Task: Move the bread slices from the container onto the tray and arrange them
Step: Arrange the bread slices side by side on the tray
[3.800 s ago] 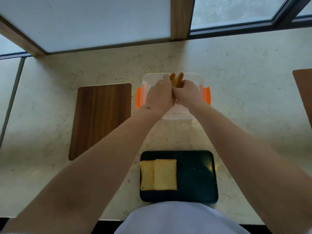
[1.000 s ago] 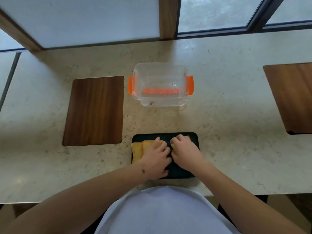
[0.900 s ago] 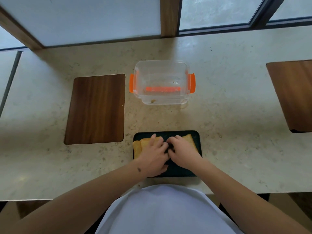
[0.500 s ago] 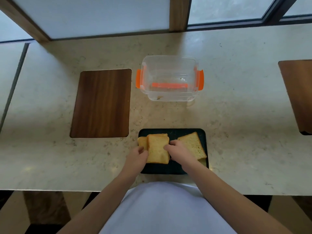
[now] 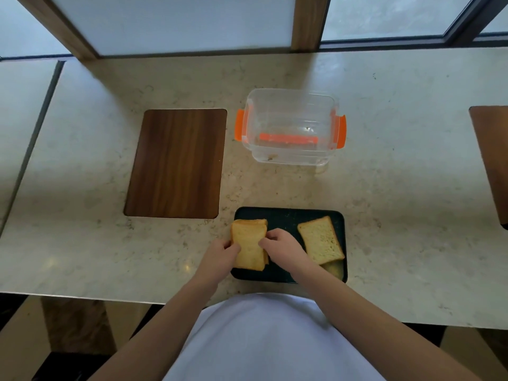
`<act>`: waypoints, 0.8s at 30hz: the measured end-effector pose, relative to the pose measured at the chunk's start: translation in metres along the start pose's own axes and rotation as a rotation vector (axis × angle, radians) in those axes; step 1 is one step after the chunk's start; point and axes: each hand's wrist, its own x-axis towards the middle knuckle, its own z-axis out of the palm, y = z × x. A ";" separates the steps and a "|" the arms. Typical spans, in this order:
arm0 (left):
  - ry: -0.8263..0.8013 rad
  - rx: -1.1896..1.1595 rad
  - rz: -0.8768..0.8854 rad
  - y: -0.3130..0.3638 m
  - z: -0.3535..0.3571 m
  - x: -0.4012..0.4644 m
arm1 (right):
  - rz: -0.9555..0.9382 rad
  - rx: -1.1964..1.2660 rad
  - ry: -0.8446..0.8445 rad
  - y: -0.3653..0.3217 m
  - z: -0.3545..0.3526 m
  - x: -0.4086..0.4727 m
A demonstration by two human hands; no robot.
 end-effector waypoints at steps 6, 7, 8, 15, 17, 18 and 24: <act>0.008 -0.002 0.012 -0.003 0.000 0.001 | 0.003 -0.025 0.031 0.000 0.008 0.003; 0.004 -0.025 0.004 -0.004 0.000 0.002 | -0.002 -0.029 0.037 -0.001 0.009 0.003; 0.005 -0.046 -0.002 -0.005 0.001 0.004 | -0.006 -0.031 0.046 -0.001 0.009 0.002; 0.046 -0.095 0.004 -0.001 0.007 0.009 | 0.026 0.049 0.075 0.002 0.007 0.000; 0.058 -0.128 0.014 0.002 0.009 0.009 | 0.058 0.088 0.047 0.001 0.007 0.001; 0.064 -0.141 0.014 0.004 0.010 0.009 | 0.063 0.097 0.039 0.001 0.008 0.002; 0.042 -0.129 0.043 0.008 0.016 0.008 | 0.062 0.122 0.042 0.009 0.009 0.003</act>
